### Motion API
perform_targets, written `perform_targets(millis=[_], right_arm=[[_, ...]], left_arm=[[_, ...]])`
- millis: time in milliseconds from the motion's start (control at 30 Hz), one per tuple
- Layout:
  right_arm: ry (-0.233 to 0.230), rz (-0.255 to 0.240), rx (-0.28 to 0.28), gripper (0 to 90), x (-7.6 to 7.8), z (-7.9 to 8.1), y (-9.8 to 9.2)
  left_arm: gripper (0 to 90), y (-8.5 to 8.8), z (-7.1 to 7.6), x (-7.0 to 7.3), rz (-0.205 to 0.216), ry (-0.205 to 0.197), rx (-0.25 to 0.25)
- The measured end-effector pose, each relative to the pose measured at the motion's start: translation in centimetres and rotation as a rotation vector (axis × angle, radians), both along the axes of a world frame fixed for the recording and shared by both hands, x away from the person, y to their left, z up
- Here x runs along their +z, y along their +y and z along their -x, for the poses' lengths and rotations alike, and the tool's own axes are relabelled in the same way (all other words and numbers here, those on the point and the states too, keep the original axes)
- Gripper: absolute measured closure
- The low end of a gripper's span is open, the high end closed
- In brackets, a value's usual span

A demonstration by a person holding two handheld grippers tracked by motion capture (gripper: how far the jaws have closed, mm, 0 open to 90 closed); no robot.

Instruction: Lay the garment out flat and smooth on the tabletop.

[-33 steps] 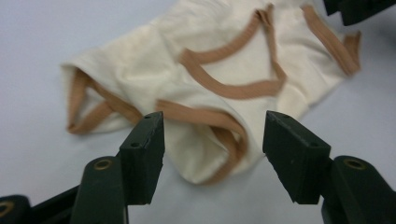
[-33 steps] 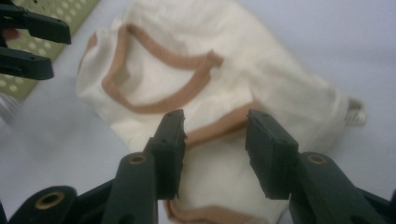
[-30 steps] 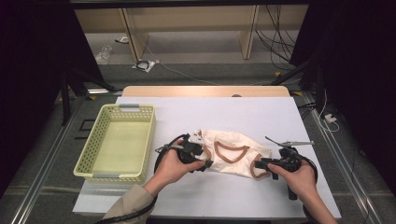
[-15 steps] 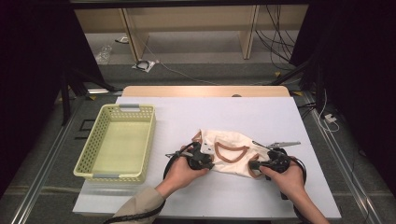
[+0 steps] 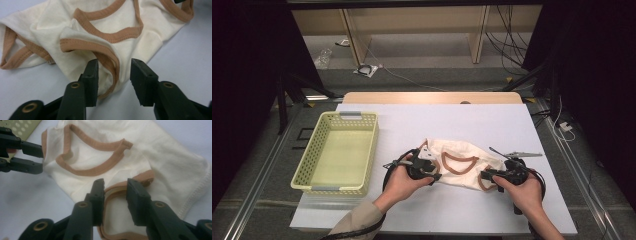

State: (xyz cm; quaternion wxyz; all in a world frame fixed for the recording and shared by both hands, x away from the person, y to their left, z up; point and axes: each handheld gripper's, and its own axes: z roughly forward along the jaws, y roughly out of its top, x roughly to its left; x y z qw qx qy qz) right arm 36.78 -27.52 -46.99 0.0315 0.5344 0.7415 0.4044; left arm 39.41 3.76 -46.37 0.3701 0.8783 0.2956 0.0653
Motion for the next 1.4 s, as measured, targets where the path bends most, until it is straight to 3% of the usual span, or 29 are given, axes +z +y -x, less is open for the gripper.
perform_targets(millis=[100, 200, 300, 467, 567, 667, 767, 833, 933, 1067, 1200, 1267, 1400], right_arm=[[0.006, -0.04, -0.021, 60.9, 0.2, 0.2, 0.0], [0.026, -0.037, -0.023, 57.6, 0.1, 0.3, 0.5], [0.056, -0.004, -0.027, 57.0, -0.5, 0.1, 1.2], [0.071, 0.049, -0.032, 74.6, -1.2, -0.6, 1.3], [0.09, 0.037, -0.022, 84.4, -1.3, -0.8, 1.1], [0.088, 0.026, -0.021, 83.3, -1.2, -0.7, 0.9], [0.07, 0.018, -0.052, 72.0, -0.5, -0.5, 0.6], [0.032, 0.013, -0.088, 67.3, 0.1, -0.5, 0.1], [-0.015, 0.045, -0.145, 62.9, 0.3, -1.1, -0.6], [-0.008, 0.078, -0.125, 63.0, -0.5, -2.1, -0.7], [0.014, 0.088, -0.072, 72.9, -1.3, -2.6, -0.2], [0.007, 0.108, -0.056, 78.7, -1.2, -2.7, -0.1], [0.0, 0.106, -0.047, 82.2, -1.0, -2.4, -0.1]], left_arm=[[57.1, -0.2, 0.1, 0.2, 0.015, -0.002, -0.005], [58.4, -0.6, 0.2, 0.0, 0.005, -0.003, -0.011], [64.4, -0.8, 0.0, -0.4, -0.02, 0.006, 0.005], [76.4, -0.4, -0.5, -0.9, -0.001, 0.044, 0.052], [79.1, -0.3, -0.7, -0.8, 0.014, 0.053, 0.071], [73.4, -0.2, -0.8, -0.5, 0.033, 0.052, 0.081], [57.6, 0.0, -1.0, -0.1, 0.059, 0.035, 0.103], [53.4, 0.1, -1.3, 0.0, 0.088, 0.042, 0.121], [48.7, 0.3, -1.9, 0.2, 0.108, 0.046, 0.163], [49.0, 0.5, -2.7, 0.3, 0.106, 0.04, 0.211], [52.8, 0.1, -3.1, 0.3, 0.083, 0.025, 0.197], [56.1, -0.1, -3.4, 0.1, 0.085, 0.035, 0.199], [66.8, -0.4, -3.4, -0.1, 0.087, 0.059, 0.187]])
